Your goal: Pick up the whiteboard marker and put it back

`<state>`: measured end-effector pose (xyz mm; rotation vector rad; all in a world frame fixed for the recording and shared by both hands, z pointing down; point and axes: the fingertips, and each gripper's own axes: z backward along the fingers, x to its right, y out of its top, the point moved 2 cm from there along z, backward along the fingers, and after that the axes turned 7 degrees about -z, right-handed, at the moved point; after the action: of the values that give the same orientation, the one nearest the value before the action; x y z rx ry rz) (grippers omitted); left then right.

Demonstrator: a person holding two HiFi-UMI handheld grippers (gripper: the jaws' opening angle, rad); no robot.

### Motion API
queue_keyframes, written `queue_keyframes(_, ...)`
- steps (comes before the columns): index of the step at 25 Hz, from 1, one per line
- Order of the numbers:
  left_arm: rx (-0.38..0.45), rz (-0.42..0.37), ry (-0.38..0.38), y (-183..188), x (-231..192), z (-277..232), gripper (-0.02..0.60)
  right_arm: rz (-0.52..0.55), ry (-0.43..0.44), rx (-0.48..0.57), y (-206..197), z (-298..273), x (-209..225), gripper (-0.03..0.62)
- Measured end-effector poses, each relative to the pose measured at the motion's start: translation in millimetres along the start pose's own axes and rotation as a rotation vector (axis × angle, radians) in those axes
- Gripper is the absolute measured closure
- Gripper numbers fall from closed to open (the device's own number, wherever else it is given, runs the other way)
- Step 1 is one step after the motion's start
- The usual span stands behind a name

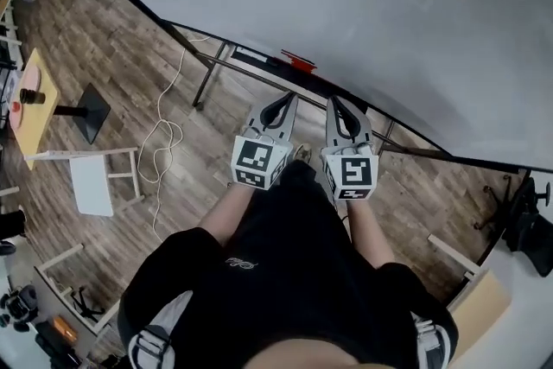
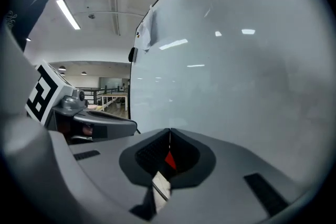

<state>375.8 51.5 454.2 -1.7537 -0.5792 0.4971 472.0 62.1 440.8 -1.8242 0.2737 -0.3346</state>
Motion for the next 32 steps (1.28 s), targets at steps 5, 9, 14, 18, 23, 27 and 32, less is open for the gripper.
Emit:
queue_keyframes(5, -0.038, 0.022, 0.142, -10, -28, 5, 0.574, 0.078, 0.149, -0.099, -14, -41, -17, 0.591)
queue_keyframes(9, -0.066, 0.057, 0.262, -20, -59, 26, 0.574, 0.151, 0.276, -0.133, -13, -70, -50, 0.591)
queue_keyframes(14, -0.059, 0.105, 0.361, -27, -94, 55, 0.574, 0.22, 0.369, -0.184, -18, -96, -92, 0.591)
queue_keyframes(18, -0.051, 0.143, 0.393, -39, -124, 77, 0.574, 0.288, 0.386, -0.232, -25, -117, -123, 0.591)
queue_keyframes(23, -0.07, 0.176, 0.4, -67, -168, 98, 0.574, 0.435, 0.342, -0.331, -33, -147, -142, 0.591)
queue_keyframes(27, -0.064, 0.258, 0.392, -87, -205, 110, 0.574, 0.517, 0.276, -0.406, -44, -171, -152, 0.591)
queue_keyframes(32, -0.081, 0.317, 0.324, -115, -232, 97, 0.574, 0.573, 0.21, -0.478, -57, -210, -164, 0.589)
